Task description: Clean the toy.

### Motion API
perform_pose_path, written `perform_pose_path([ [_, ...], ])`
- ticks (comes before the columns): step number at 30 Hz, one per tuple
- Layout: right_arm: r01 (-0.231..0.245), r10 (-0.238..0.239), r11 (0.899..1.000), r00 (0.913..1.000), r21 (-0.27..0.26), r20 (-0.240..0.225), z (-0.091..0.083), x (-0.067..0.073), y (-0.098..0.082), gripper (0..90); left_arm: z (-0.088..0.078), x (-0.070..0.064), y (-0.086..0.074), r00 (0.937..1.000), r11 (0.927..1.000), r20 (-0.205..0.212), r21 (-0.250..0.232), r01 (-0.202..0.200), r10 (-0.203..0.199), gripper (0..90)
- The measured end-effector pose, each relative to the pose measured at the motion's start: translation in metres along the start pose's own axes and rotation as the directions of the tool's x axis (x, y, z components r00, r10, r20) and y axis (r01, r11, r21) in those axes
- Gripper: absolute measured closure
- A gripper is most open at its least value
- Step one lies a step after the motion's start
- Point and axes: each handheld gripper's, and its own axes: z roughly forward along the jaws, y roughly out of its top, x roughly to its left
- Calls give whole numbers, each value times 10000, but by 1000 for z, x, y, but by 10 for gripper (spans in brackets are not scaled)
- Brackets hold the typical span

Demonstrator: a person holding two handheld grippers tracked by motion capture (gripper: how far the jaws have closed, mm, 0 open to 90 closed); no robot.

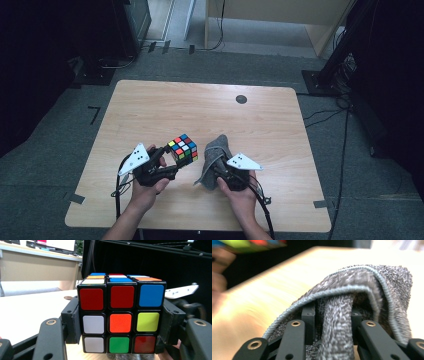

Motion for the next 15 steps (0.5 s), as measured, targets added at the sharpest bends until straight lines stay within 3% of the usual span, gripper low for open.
perform_pose_path([
  [3,-291,290,9996,9983,7,515,-2,-12,1,423,0,3,0,9995,9998,-250,-53,195,-196,344],
  [6,116,-73,9987,9962,-498,864,-12,-10,8,267,-1,7,0,9984,9992,-407,-89,377,-380,344],
  [8,296,-216,9965,9947,-788,1006,-15,-7,10,236,-1,7,1,9982,9992,-461,-92,389,-392,344],
  [9,497,-342,9908,9919,-1261,1222,-22,-4,13,192,-2,9,1,9975,9990,-561,-111,434,-440,344],
  [11,467,-276,9859,9924,-1607,1196,-28,-3,16,185,-3,10,3,9969,9985,-591,-172,515,-524,344],
  [15,507,-437,9772,9983,-2062,386,-31,9,21,168,-1,8,3,9970,9983,-511,-144,568,-574,344],
])
